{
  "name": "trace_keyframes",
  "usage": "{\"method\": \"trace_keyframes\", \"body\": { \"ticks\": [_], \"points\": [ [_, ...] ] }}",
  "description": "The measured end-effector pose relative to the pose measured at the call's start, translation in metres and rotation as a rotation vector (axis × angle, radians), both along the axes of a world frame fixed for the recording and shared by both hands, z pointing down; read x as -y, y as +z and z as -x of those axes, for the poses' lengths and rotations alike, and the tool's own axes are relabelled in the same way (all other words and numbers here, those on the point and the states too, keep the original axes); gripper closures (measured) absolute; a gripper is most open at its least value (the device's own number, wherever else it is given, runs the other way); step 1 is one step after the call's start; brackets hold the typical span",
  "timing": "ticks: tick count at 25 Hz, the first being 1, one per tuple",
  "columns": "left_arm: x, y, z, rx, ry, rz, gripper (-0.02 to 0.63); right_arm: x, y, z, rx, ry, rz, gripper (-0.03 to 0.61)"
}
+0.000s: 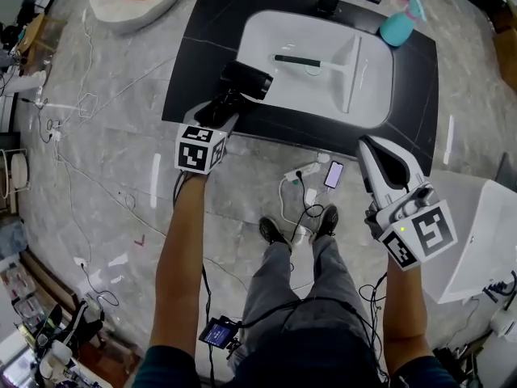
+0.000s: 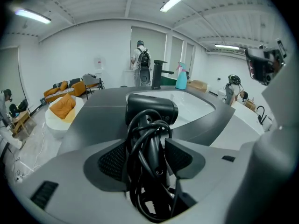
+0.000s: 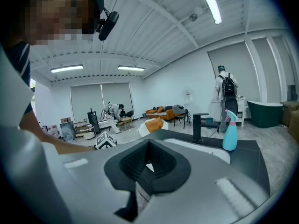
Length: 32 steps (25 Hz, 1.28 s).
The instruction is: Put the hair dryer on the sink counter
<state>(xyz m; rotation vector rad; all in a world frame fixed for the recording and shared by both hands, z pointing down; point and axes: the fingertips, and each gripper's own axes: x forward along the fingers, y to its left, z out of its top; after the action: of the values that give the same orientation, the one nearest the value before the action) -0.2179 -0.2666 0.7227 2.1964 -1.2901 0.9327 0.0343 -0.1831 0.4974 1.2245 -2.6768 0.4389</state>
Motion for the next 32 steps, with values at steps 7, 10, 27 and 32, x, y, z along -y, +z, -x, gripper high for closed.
{"method": "trace_keyframes", "body": {
  "ticks": [7,10,27,32],
  "points": [
    [0.001,-0.012,0.000,-0.008,0.025,-0.029,0.362,0.006,-0.007,0.007,0.001,-0.008,0.000,0.569],
    [0.001,-0.014,0.001,-0.013,0.030,-0.032,0.360,0.008,-0.008,0.011,0.001,-0.012,0.000,0.569],
    [-0.012,-0.043,0.029,-0.138,-0.065,-0.065,0.357,0.014,-0.018,0.024,0.003,-0.024,-0.009,0.571],
    [-0.016,-0.080,0.039,-0.185,-0.103,-0.123,0.357,0.012,-0.032,0.026,0.004,-0.027,-0.021,0.571]
  ]
}}
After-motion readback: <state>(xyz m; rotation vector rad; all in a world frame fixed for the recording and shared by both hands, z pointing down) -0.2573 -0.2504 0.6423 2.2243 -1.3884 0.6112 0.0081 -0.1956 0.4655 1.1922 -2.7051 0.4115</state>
